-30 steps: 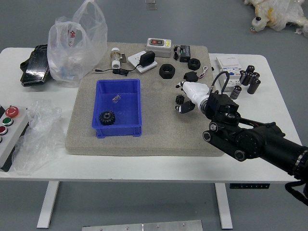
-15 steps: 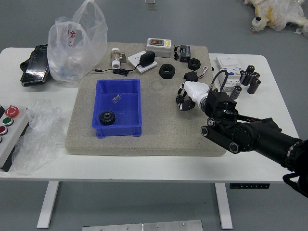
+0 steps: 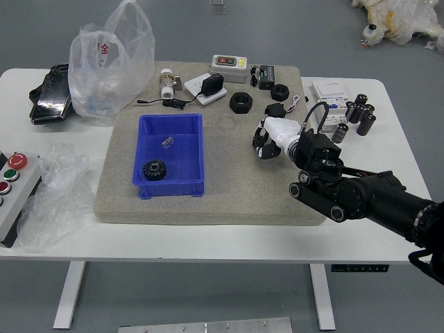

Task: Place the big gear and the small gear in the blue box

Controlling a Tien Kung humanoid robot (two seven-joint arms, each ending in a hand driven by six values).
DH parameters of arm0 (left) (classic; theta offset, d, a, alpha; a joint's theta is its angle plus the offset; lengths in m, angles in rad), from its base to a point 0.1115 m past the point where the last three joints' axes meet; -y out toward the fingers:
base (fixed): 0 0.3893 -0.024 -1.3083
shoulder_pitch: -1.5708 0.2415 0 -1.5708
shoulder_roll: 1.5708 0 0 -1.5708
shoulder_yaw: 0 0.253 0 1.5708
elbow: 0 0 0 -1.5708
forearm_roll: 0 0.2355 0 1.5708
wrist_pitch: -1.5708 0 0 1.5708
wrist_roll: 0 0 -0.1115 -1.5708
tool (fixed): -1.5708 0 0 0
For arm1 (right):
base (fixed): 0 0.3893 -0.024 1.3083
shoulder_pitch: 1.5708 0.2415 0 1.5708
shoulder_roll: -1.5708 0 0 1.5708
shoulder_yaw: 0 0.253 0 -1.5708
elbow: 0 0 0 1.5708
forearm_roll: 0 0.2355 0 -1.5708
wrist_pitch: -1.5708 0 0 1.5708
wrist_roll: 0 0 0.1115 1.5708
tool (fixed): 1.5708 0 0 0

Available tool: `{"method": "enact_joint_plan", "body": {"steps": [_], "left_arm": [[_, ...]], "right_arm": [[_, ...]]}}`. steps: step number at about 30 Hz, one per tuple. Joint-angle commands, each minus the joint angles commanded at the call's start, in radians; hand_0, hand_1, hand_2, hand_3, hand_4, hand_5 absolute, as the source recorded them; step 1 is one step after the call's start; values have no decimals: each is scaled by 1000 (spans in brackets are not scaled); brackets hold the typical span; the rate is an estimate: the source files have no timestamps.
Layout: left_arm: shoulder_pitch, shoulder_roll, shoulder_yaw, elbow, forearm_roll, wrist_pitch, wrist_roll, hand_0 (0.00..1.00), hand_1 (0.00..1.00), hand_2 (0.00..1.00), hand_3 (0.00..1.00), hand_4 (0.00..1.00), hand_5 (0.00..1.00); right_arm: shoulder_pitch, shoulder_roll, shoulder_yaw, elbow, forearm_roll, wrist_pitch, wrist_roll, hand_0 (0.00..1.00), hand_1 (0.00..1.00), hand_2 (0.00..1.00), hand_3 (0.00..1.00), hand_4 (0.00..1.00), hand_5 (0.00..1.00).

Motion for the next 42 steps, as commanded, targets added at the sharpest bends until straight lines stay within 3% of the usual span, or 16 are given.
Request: {"method": "enact_joint_plan", "body": {"steps": [8, 14, 18, 19, 24, 25, 30, 31, 36, 37, 42], "left_arm": [[3, 0, -3, -1, 1, 1, 3, 656, 576, 573, 713, 679, 362], [2, 2, -5, -2, 4, 1, 4, 656, 576, 573, 713, 679, 362], [2, 3, -7, -2, 7, 0, 6, 656, 576, 573, 713, 679, 362], [2, 3, -9, -2, 9, -1, 7, 656, 576, 573, 712, 679, 362], [3, 5, -11, -3, 13, -1, 10, 656, 576, 573, 712, 679, 362], [3, 5, -12, -3, 13, -1, 10, 656, 576, 573, 712, 679, 361], [3, 5, -13, -3, 15, -1, 11, 656, 576, 573, 712, 679, 361], [3, 4, -12, -3, 14, -1, 11, 656, 576, 573, 711, 679, 362], [2, 4, -12, -3, 13, -1, 10, 656, 576, 573, 711, 679, 362], [2, 5, -12, -3, 14, -1, 10, 656, 576, 573, 711, 678, 361], [2, 4, -12, -3, 14, -1, 10, 656, 576, 573, 711, 678, 361]], "right_arm": [[6, -13, 38, 147, -109, -14, -15, 354, 528, 432, 517, 491, 16], [30, 25, -18, 274, -170, -19, -20, 353, 527, 448, 525, 504, 5], [45, 52, -48, 323, -203, -30, -14, 353, 527, 448, 525, 504, 5], [48, 59, -54, 329, -209, -32, -12, 379, 598, 637, 612, 461, 46], [53, 74, -73, 330, -212, -24, -14, 379, 598, 637, 612, 461, 46], [53, 76, -77, 328, -211, -22, -16, 439, 745, 822, 712, 522, 161], [48, 84, -87, 321, -206, -21, -19, 439, 745, 822, 712, 522, 161], [47, 85, -88, 320, -205, -22, -20, 456, 781, 862, 814, 553, 154], [46, 85, -88, 311, -203, -20, -25, 456, 781, 862, 814, 553, 154], [46, 85, -88, 310, -203, -19, -26, 466, 793, 875, 905, 585, 155], [44, 85, -83, 306, -206, -15, -31, 466, 793, 875, 905, 585, 155]]}}
